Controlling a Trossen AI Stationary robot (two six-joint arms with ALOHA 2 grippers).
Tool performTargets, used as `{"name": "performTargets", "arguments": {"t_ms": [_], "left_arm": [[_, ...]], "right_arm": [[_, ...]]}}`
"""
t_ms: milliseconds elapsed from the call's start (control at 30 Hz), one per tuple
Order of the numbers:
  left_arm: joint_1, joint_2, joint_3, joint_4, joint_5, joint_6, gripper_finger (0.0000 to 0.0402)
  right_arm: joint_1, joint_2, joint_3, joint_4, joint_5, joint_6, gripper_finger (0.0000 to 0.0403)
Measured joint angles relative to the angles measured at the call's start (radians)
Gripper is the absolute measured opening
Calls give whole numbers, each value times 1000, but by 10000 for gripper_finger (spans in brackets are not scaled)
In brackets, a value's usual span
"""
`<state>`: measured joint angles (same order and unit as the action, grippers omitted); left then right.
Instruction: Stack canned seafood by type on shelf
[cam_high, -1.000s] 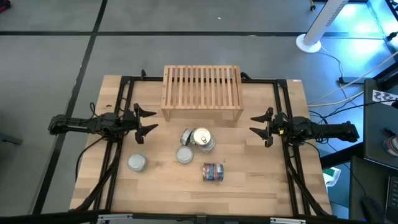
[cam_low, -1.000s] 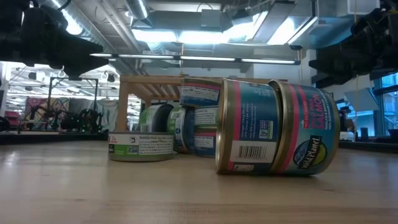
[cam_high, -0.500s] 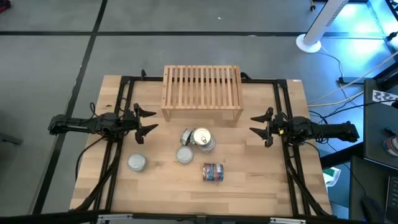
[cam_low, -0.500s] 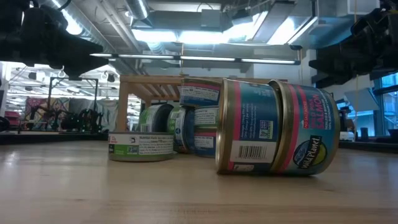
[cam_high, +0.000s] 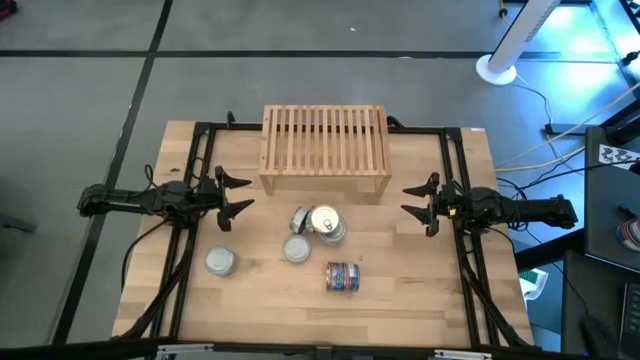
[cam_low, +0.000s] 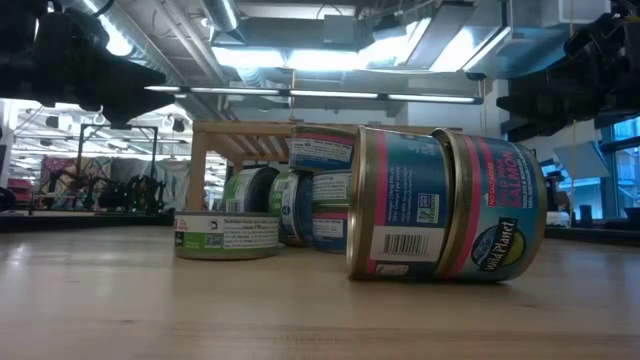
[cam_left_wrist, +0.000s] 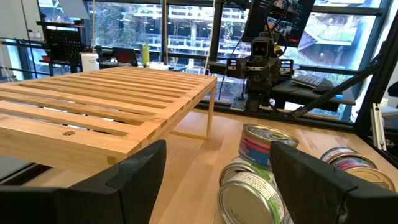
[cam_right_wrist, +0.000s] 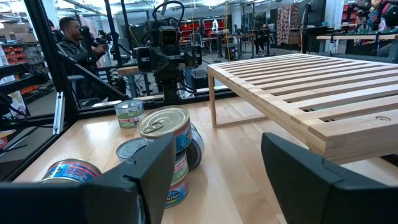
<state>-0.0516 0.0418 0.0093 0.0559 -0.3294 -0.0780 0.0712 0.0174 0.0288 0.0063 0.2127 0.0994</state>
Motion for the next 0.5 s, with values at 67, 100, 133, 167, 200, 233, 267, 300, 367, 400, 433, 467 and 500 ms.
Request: {"name": "performTargets", "arguments": {"t_ms": [67,100,133,167,200,233,267,300,367,400,433,467,500], "left_arm": [[0,0,0,0,0,0,282],[0,0,0,0,0,0,282],[0,0,0,0,0,0,282],[0,0,0,0,0,0,282],[0,0,0,0,0,0,282],[0,0,0,0,0,0,282],[0,0,0,0,0,-1,282],[0,0,0,0,0,-4,282],[0,0,0,0,0,-16,282],[0,0,0,0,0,-22,282],[0,0,0,0,0,-25,282],[0,0,0,0,0,-25,282],[0,0,0,0,0,-25,282]], "right_arm": [[0,0,0,0,0,0,239],[0,0,0,0,0,0,239],[0,0,0,0,0,0,239],[0,0,0,0,0,0,239],[0,0,0,0,0,0,239],[0,0,0,0,0,0,239],[0,0,0,0,0,0,239],[0,0,0,0,0,0,239],[0,0,0,0,0,0,239],[0,0,0,0,0,0,239],[0,0,0,0,0,0,239],[0,0,0,0,-1,0,239],[0,0,0,0,-3,0,239]]}}
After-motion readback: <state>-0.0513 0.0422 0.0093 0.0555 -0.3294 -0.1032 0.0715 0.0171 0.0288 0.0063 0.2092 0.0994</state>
